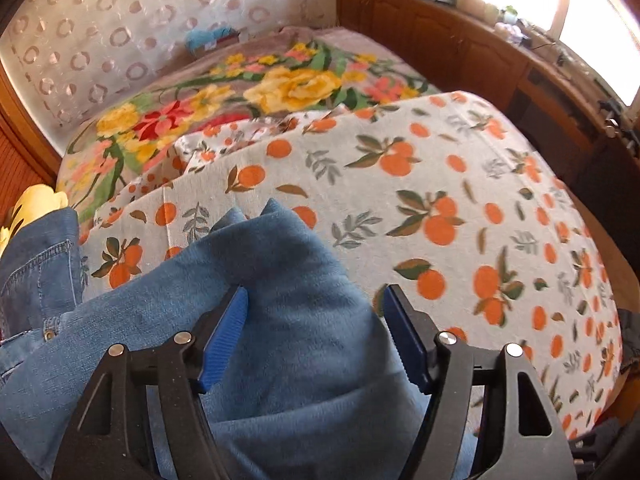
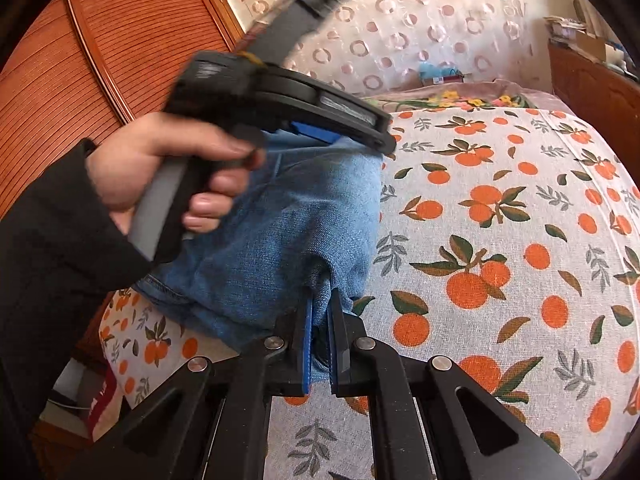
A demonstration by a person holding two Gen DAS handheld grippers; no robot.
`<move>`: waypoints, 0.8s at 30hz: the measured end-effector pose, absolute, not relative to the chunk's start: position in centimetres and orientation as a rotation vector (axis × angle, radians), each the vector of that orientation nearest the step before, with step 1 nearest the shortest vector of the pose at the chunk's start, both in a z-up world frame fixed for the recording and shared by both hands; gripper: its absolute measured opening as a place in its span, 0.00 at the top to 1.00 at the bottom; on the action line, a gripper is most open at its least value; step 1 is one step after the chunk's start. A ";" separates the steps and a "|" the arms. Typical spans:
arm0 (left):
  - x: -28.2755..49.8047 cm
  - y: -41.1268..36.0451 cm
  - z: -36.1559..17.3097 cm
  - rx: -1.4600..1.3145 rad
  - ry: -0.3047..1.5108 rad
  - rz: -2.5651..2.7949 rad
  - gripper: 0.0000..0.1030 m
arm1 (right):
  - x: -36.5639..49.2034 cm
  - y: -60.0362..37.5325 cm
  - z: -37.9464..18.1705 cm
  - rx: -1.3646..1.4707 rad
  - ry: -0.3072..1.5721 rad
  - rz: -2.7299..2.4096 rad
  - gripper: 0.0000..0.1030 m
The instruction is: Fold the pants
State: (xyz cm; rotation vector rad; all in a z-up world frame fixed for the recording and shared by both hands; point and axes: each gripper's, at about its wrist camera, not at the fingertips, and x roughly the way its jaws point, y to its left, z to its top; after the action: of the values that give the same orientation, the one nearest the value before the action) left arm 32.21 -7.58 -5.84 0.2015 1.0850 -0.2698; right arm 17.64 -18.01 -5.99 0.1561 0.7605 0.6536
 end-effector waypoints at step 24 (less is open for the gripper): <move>22.0 4.9 6.0 0.066 0.752 -0.226 0.90 | 13.7 -15.3 3.9 0.123 0.624 0.813 0.77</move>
State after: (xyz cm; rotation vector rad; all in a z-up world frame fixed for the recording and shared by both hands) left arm 22.04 4.87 6.05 0.0662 0.7519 -0.2264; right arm 13.73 -15.25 3.92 0.1230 0.6243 0.8126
